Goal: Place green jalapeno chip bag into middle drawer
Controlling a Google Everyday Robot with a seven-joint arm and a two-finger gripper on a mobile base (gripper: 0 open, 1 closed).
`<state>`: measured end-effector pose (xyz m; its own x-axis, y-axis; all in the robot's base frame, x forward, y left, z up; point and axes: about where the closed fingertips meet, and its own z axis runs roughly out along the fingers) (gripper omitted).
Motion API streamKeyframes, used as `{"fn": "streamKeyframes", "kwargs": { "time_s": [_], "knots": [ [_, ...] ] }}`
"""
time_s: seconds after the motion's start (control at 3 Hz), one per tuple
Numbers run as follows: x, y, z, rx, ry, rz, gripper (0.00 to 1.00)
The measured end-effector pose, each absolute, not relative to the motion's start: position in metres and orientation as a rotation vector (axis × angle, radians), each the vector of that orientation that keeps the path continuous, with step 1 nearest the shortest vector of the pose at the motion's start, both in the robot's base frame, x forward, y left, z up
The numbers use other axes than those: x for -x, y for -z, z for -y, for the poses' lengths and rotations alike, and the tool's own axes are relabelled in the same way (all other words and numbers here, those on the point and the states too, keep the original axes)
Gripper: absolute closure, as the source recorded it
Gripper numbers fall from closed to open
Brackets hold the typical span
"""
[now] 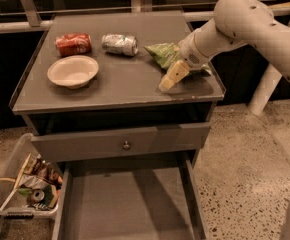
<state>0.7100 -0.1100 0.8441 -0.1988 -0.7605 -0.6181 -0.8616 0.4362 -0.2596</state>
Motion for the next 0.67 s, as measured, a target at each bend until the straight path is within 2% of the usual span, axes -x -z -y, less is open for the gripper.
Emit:
{"fn": "streamKeyframes", "kwargs": {
  "time_s": [0.33, 0.67],
  "knots": [
    [-0.7101, -0.8438, 0.1099, 1.360, -0.186, -1.997, 0.17],
    [-0.7101, -0.8437, 0.1098, 1.360, -0.186, -1.997, 0.40]
  ]
}}
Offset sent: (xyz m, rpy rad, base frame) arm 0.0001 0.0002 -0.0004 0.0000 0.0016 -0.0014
